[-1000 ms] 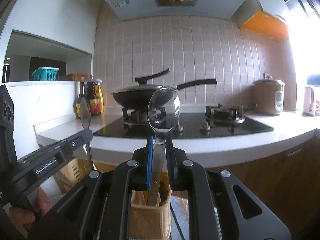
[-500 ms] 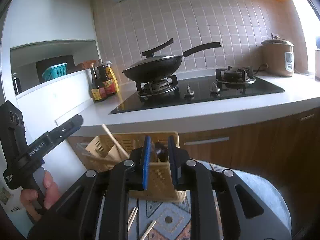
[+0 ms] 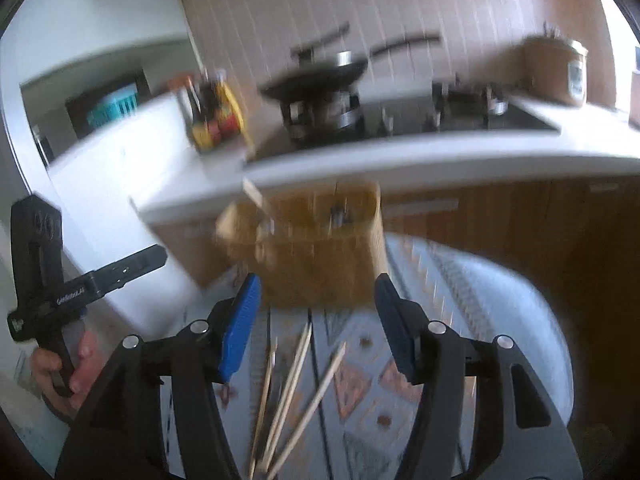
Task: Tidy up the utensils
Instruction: 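Move both open tools back down to the utensils on the cloth, then grasp a wooden chopstick with the left tool while the right tool grasps a clear spoon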
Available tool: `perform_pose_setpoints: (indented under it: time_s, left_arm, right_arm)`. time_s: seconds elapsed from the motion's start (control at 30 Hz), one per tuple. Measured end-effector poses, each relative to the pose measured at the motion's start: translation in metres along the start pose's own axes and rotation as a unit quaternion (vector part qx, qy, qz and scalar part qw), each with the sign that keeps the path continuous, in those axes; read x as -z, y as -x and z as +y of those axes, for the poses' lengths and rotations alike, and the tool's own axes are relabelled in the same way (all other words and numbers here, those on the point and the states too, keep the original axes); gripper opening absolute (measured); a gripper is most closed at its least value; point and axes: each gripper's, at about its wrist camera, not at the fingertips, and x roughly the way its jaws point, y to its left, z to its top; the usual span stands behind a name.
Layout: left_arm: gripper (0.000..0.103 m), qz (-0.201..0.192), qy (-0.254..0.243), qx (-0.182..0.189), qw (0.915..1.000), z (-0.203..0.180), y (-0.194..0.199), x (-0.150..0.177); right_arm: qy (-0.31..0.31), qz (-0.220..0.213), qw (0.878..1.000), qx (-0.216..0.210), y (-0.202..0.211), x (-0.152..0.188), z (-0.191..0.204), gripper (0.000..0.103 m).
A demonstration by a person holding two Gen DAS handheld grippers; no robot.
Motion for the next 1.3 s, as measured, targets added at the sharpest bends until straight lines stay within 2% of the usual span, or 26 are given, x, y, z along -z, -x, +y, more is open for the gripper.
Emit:
perform_pose_setpoints:
  time_s: [0.1,0.17,0.3,0.4,0.5,0.6,0.67,0.8,1.1,1.17,1.3]
  left_arm:
    - [0.044,0.078,0.007,0.007,0.9969,0.011,-0.020,0.018]
    - [0.044,0.114,-0.006,-0.006,0.9934,0.013,-0.033,0.034]
    - [0.044,0.165,-0.035,-0.006,0.9856,0.012,-0.059,0.069]
    - [0.044,0.181,-0.068,-0.028,0.9808,0.006,-0.074,0.092]
    - [0.044,0.188,-0.091,-0.055,0.9763,0.002,-0.087,0.103]
    - [0.044,0.194,-0.103,-0.064,0.9735,-0.003,-0.094,0.107]
    - [0.044,0.198,-0.106,-0.068,0.9721,-0.005,-0.101,0.108]
    - [0.044,0.204,-0.118,-0.103,0.9663,-0.012,-0.113,0.109]
    - [0.046,0.211,-0.118,-0.106,0.9644,-0.017,-0.120,0.105]
    - [0.036,0.213,-0.131,-0.115,0.9612,-0.016,-0.121,0.106]
    - [0.035,0.220,-0.148,-0.123,0.9564,-0.018,-0.120,0.107]
  right_arm:
    - [0.000,0.079,0.997,0.023,-0.020,0.021,0.008,0.056]
    - [-0.007,0.123,0.992,0.020,-0.036,0.034,0.009,0.055]
    - [-0.018,0.184,0.983,0.018,-0.064,0.061,0.008,0.042]
    - [-0.029,0.214,0.976,0.015,-0.080,0.071,0.003,0.039]
    - [-0.035,0.234,0.971,0.015,-0.092,0.073,-0.002,0.039]
    - [-0.038,0.247,0.968,0.015,-0.100,0.073,-0.004,0.038]
    - [-0.037,0.248,0.968,0.015,-0.104,0.072,-0.006,0.038]
    - [-0.036,0.246,0.969,0.014,-0.108,0.068,-0.009,0.038]
    - [-0.047,0.262,0.964,-0.003,-0.118,0.055,-0.015,0.038]
    - [-0.045,0.268,0.962,-0.007,-0.122,0.057,-0.013,0.038]
    - [-0.043,0.273,0.961,-0.013,-0.127,0.057,-0.008,0.038]
